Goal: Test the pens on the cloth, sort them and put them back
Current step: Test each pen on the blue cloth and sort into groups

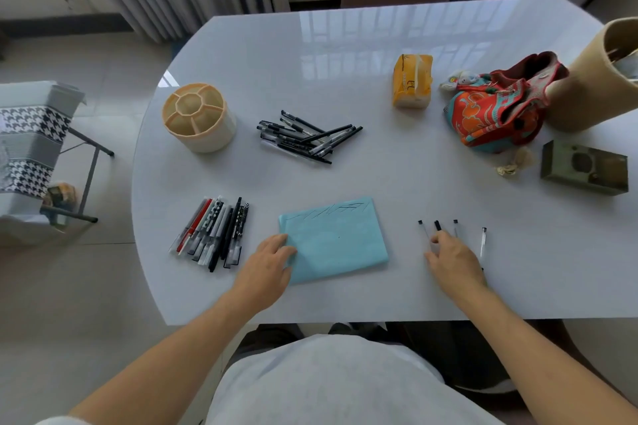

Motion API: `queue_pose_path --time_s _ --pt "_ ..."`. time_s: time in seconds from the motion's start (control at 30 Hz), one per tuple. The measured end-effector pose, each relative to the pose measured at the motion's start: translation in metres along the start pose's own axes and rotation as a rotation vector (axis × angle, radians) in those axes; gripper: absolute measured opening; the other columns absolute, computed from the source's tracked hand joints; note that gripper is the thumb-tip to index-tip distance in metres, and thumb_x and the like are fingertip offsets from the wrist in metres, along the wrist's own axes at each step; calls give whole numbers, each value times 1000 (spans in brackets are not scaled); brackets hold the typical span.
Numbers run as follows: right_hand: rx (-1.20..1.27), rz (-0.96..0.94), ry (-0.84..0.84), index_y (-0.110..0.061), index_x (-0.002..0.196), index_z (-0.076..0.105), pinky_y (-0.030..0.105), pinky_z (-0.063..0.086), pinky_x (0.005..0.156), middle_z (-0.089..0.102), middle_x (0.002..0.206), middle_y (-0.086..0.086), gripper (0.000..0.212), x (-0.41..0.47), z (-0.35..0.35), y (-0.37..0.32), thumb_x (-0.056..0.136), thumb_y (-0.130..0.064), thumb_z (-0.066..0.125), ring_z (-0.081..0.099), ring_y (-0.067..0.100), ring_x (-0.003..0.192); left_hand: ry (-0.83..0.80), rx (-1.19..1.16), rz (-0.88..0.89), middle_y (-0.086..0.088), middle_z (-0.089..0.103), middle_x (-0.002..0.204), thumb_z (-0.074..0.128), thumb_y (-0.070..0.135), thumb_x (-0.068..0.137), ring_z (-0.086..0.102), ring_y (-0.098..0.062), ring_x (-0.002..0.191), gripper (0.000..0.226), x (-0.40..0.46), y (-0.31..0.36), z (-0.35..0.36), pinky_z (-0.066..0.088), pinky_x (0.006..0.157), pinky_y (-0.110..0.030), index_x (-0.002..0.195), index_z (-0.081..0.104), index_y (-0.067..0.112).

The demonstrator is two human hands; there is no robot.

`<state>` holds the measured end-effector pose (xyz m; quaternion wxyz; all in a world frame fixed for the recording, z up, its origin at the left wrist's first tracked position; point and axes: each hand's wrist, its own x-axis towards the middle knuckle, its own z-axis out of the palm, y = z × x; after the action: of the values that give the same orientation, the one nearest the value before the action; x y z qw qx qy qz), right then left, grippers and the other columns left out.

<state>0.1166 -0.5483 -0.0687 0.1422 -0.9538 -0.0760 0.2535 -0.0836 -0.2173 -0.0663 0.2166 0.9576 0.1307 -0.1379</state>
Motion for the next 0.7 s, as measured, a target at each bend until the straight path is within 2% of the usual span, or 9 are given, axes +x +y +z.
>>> queue_pose_path --time_s 0.17,0.3,0.4,0.47,0.53,0.57,0.63,0.7 --pt "52 -28 134 -10 117 62 32 39 69 56 113 10 23 -2 -3 -20 94 -12 60 51 26 77 -39 -3 -12 -5 37 154 57 21 94 32 -24 144 36 -1 1 -3 35 117 -40 130 59 18" --pt "214 -211 184 -13 111 67 35 47 75 61 99 4 20 23 -8 -93 91 -13 63 57 23 84 -80 -10 1 -6 34 157 55 20 94 30 -25 145 39 0 -3 -8 33 118 -40 134 58 18" --pt "323 -270 168 -12 103 70 30 43 80 64 93 1 13 58 -8 -161 92 -17 64 54 17 87 -118 22 33 -4 30 159 53 23 94 28 -23 146 45 0 -9 -13 34 118 -40 139 54 21" --pt "432 -168 139 -13 85 69 29 41 75 63 80 -1 13 83 -8 -200 92 -23 63 55 18 78 -127 48 71 -3 29 160 53 24 94 28 -22 146 46 1 -14 -17 33 118 -40 140 54 24" --pt "514 -44 142 -17 58 53 30 38 66 50 58 -2 36 109 -6 -228 91 -29 64 46 19 58 -134 63 98 -2 28 161 53 24 95 26 -21 147 47 2 -20 -19 32 118 -41 142 53 26" --pt "533 8 154 -17 52 45 31 36 63 44 52 -2 47 121 -6 -238 92 -32 64 42 20 53 -140 64 107 -1 27 162 52 25 95 25 -21 148 48 2 -22 -20 32 118 -42 142 52 26" --pt "546 125 156 -14 54 47 31 38 63 50 57 2 50 139 -5 -252 92 -41 67 49 25 59 -151 67 127 -2 26 163 51 25 94 23 -22 149 49 2 -26 -20 31 119 -42 143 51 27" --pt "552 232 133 -8 75 56 31 44 67 61 80 8 44 153 -1 -258 89 -45 73 58 26 75 -163 78 154 -4 24 163 50 26 94 21 -23 150 51 2 -29 -19 30 119 -43 145 49 26"
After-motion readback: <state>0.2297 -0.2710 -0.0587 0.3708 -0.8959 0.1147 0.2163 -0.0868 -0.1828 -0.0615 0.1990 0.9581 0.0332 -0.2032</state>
